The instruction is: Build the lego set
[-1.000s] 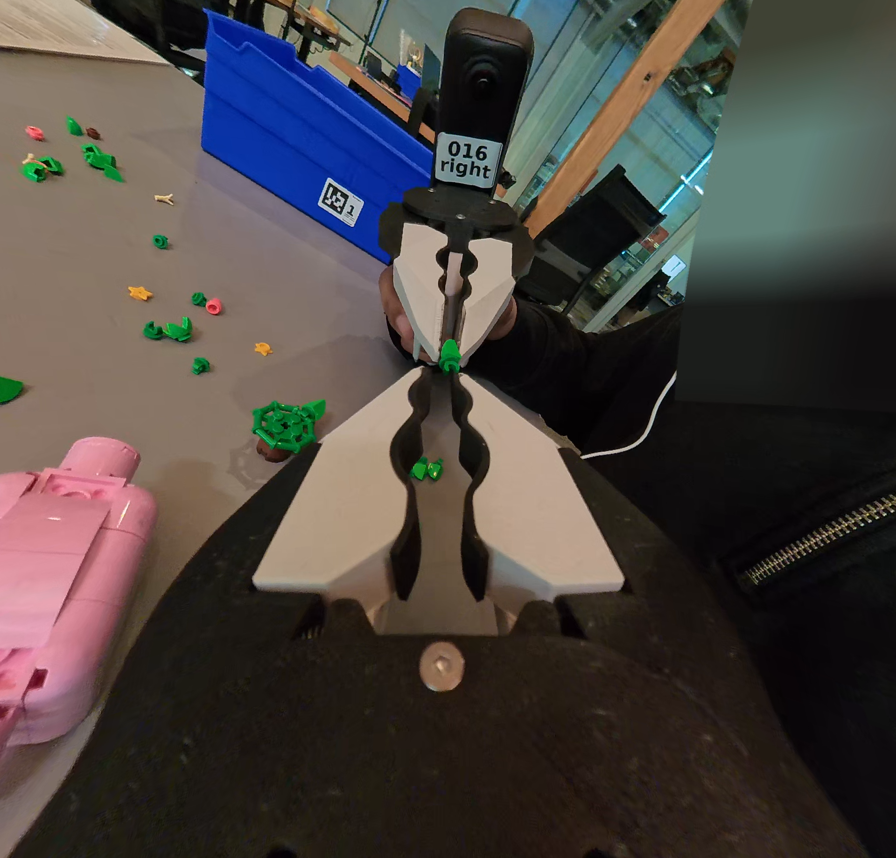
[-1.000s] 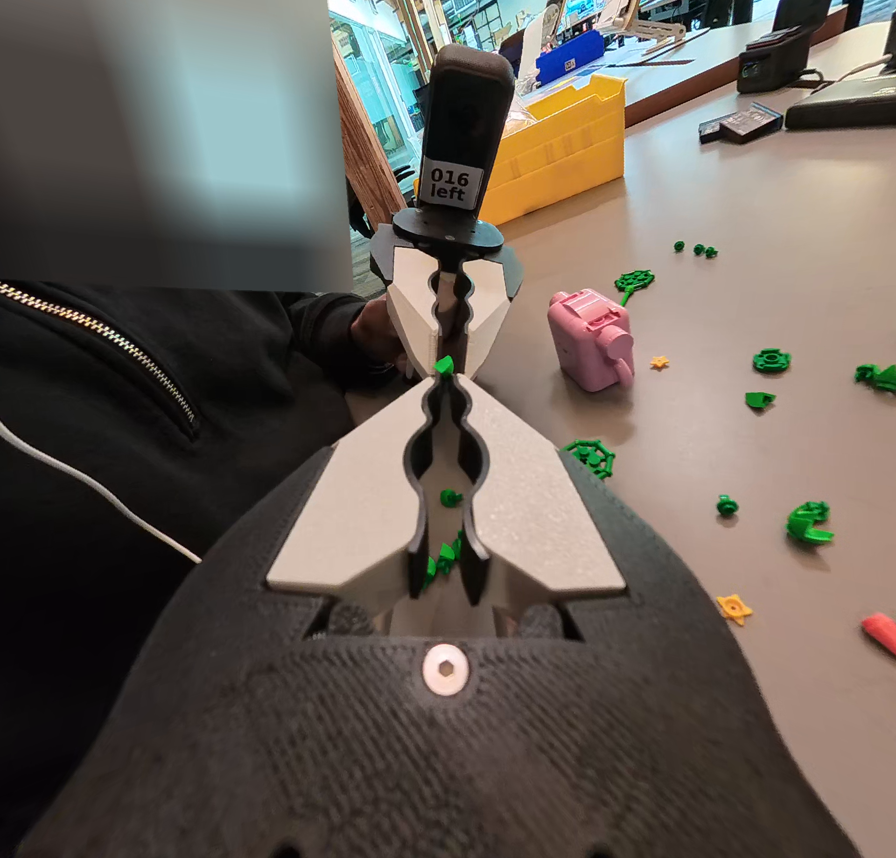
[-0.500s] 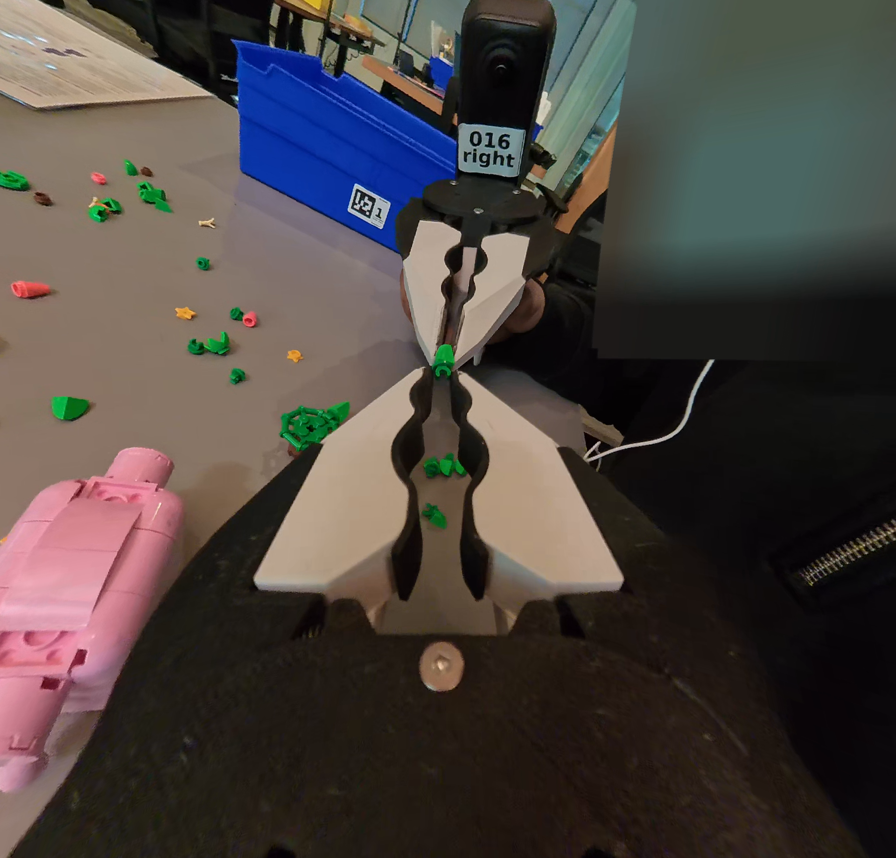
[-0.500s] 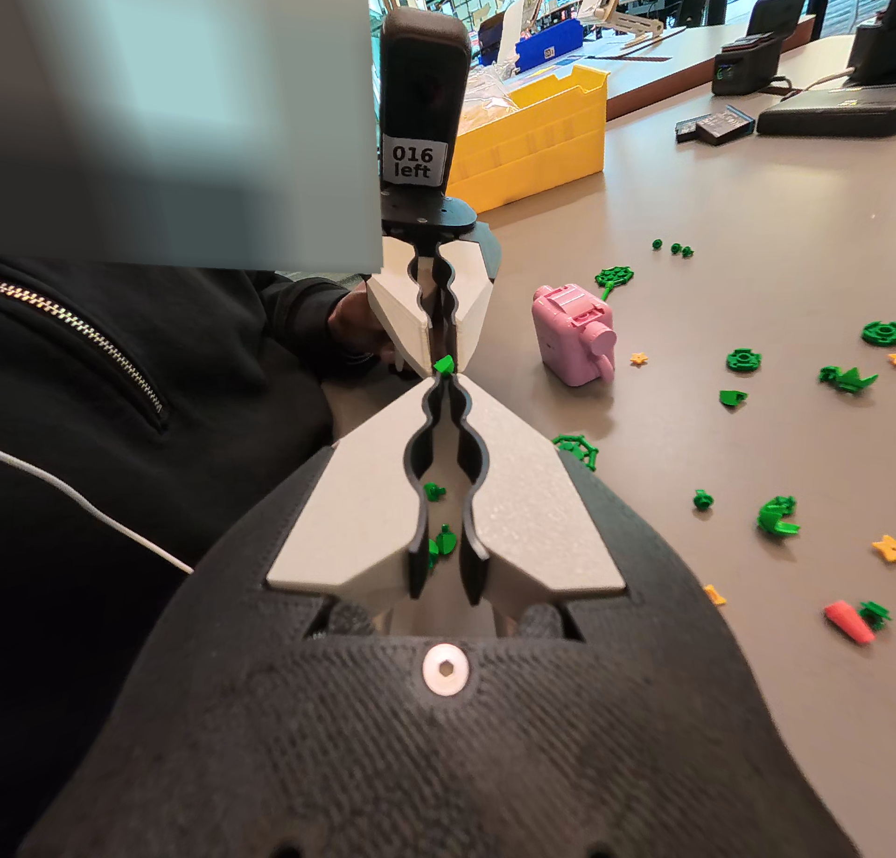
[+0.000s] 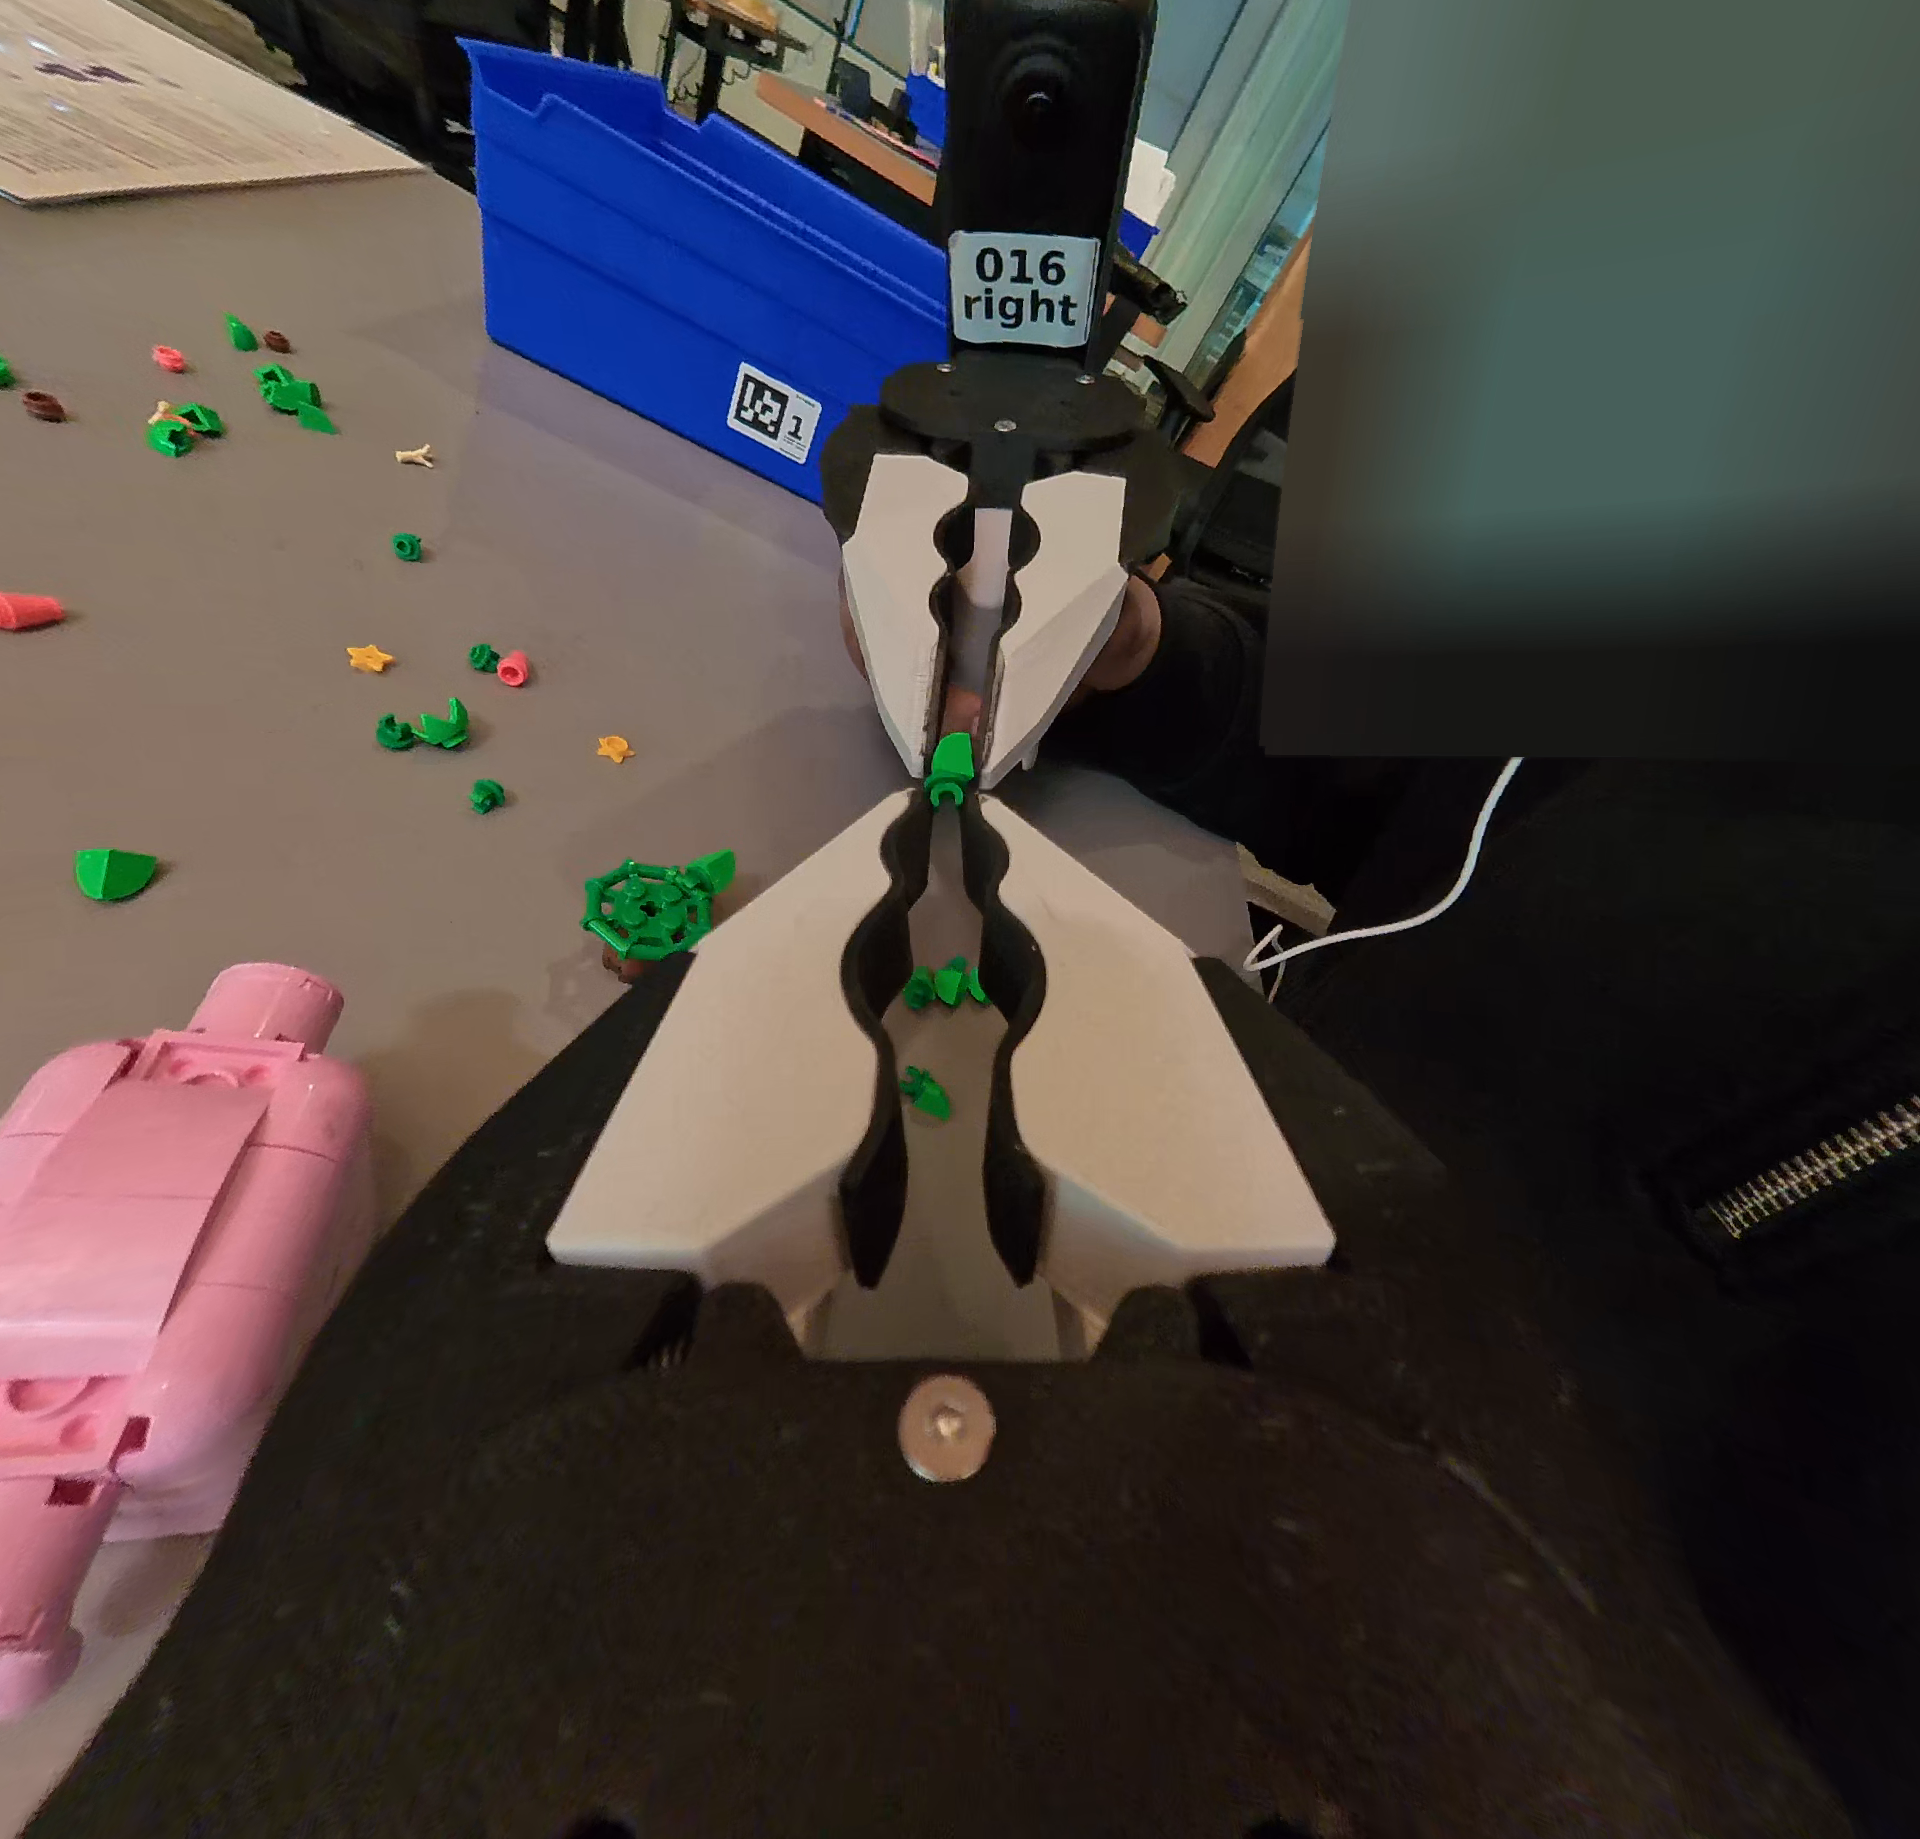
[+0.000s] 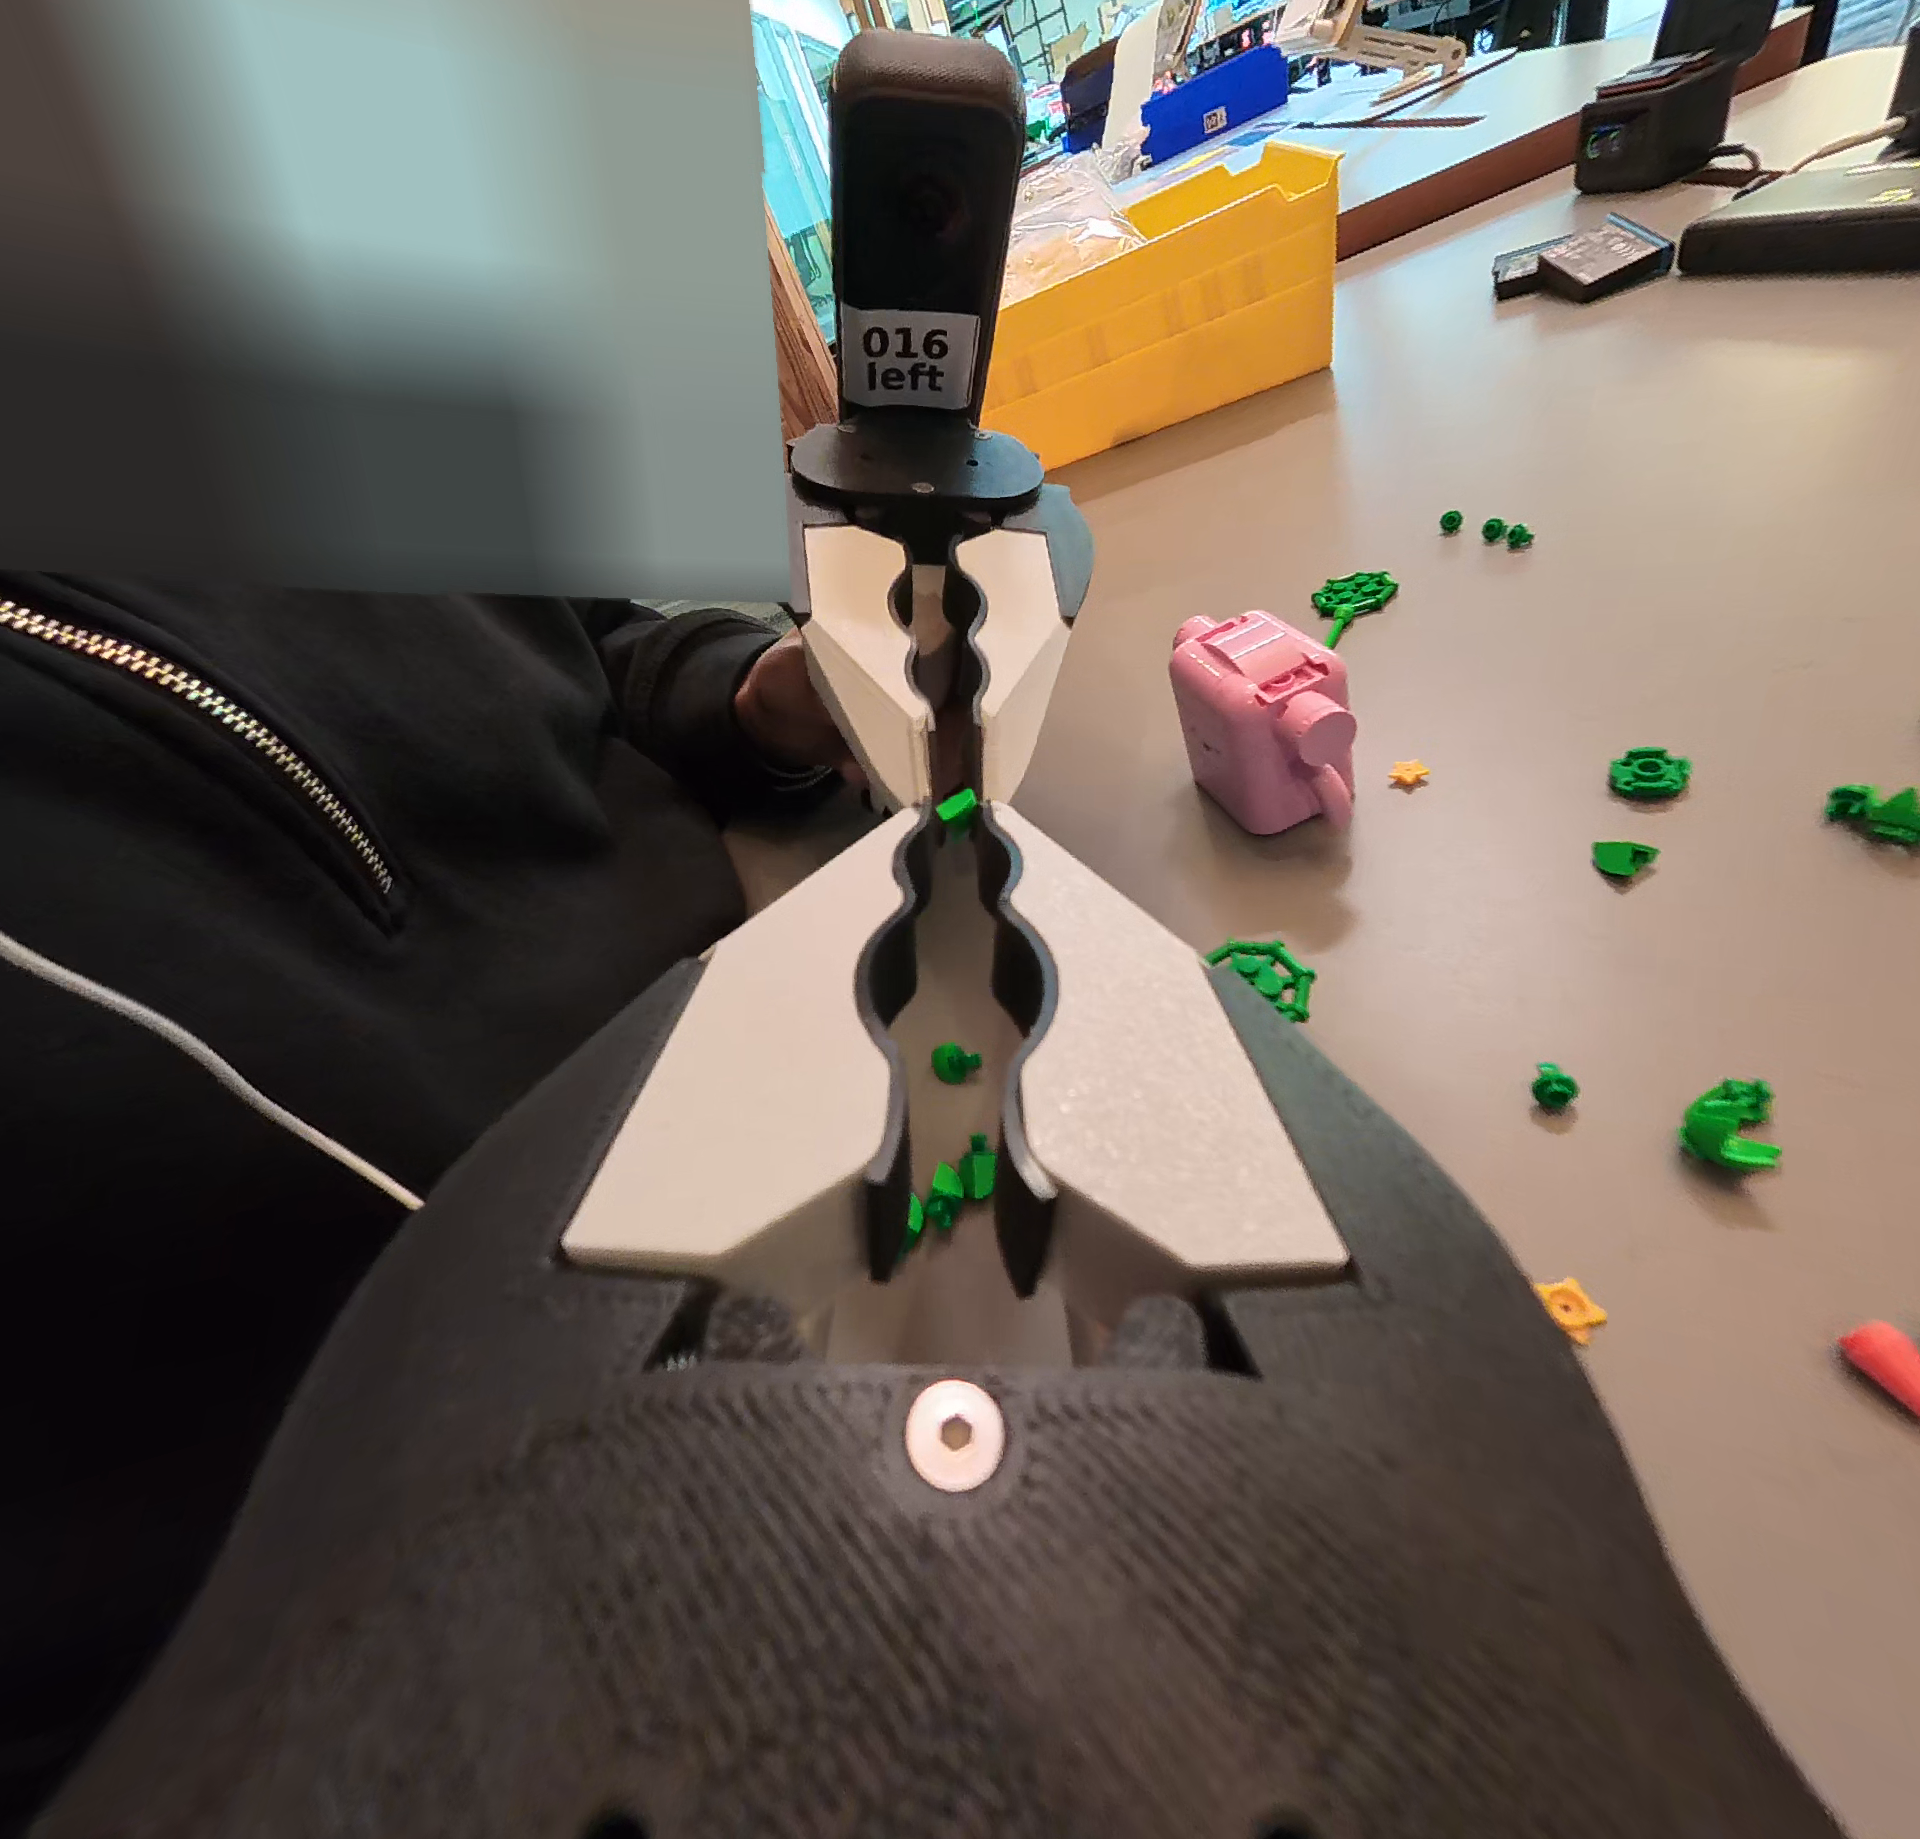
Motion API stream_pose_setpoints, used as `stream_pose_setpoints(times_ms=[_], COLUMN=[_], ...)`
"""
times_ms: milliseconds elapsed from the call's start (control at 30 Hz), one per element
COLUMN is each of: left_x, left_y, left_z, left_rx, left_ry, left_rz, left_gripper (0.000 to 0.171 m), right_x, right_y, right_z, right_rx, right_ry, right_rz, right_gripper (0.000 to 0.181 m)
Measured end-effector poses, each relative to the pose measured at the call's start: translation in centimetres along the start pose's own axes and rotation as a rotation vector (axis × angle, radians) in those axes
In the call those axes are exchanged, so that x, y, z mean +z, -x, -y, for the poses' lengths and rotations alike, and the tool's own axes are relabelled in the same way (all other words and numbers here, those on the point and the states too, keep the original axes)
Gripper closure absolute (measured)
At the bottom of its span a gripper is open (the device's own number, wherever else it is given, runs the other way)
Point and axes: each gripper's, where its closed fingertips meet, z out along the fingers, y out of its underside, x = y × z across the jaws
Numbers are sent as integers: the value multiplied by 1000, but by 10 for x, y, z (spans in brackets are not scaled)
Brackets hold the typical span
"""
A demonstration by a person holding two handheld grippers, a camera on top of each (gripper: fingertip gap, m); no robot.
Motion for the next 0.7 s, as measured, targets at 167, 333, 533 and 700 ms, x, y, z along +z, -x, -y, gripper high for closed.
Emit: stream_pose_setpoints(times_ms=[167, 333, 533, 700], left_x=[0, -1, -2, -2], left_y=[0, 2, 5, 6], left_z=[0, 3, 4, 3], left_rx=[13, 44, 48, 45], left_ry=[2, -17, -20, -18], left_rz=[6, 36, 61, 63], left_gripper=[170, 168, 170, 170], right_x=[0, -2, -1, 0], right_y=[0, -4, -6, -7], right_z=[0, 3, 4, 3], right_rx=[10, 50, 185, 255], right_ry=[2, -18, -53, -68], right_rz=[2, -8, 33, 62], right_gripper=[177, 177, 177, 177])
